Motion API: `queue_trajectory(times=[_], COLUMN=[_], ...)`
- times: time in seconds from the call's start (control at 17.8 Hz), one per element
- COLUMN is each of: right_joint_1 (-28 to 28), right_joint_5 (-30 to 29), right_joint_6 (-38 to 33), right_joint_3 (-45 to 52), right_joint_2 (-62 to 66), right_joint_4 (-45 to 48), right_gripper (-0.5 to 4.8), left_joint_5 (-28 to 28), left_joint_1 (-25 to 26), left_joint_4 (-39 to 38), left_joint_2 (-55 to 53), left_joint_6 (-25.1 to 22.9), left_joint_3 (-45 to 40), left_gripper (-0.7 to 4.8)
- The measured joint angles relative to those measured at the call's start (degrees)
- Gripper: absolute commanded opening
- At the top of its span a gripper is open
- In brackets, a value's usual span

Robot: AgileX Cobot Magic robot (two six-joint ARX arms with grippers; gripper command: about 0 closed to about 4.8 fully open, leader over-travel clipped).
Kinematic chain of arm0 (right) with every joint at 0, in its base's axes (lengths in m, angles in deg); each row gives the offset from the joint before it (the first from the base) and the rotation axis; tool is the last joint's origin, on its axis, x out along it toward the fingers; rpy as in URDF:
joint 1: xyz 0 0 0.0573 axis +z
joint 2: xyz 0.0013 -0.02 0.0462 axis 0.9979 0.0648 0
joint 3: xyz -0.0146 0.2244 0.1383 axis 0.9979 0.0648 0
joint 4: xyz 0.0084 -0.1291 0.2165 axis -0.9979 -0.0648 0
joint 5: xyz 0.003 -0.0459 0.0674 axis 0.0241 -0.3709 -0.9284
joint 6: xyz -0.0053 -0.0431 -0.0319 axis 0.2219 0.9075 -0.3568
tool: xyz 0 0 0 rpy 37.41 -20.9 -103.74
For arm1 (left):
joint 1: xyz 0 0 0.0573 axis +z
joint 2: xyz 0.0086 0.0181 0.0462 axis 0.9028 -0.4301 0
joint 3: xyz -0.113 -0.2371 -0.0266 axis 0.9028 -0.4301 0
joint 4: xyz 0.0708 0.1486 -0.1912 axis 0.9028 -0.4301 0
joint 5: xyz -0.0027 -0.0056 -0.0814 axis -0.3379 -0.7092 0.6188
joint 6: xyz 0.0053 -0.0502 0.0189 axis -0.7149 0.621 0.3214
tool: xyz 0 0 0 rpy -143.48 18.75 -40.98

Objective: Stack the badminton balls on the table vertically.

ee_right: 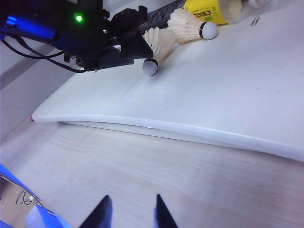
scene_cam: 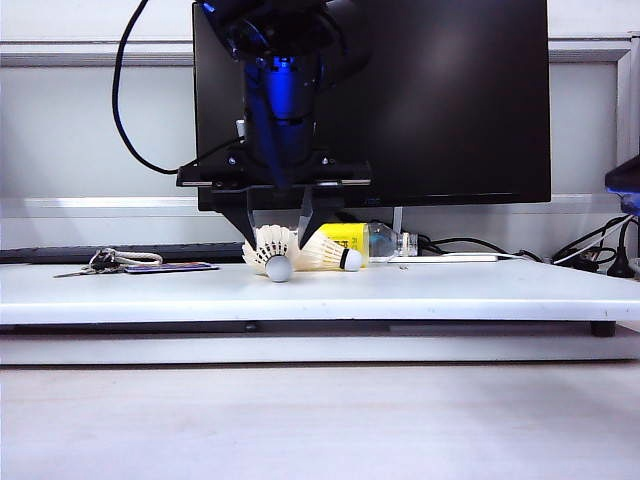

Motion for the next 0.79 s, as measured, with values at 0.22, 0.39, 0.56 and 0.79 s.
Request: queue_trajectory(times=[0.22,0.39,0.56,0.79], right_joint_1=[0.0,-0.02,-0.02,-0.02], right_joint_5=[0.02,0.0,0.0,0.0], right_joint_6=[0.0,0.0,0.0,0.0], right_joint_3=[0.0,0.0,0.0,0.0], right_joint_2=[0.0,0.0,0.0,0.0], right_joint_4=[-0.02,0.0,0.0,0.0], right_gripper=[1.21,1.21,1.21,1.21], left_joint_5=[0.2,0.02,-0.07,-0.04], left_joint_1=[0.31,0.28,0.66,0.61], left_joint_4=[0.17,0.48,0.72,0.81], left_joint_2=[-2.01,-2.16,-2.67,-3.13], left_joint_6=[-0.02,-0.02,-0.02,-0.02], left_joint_3=[-0.07,-0.07,-0.07,-0.09], left_gripper=[2.48,2.47,2.47,2.47])
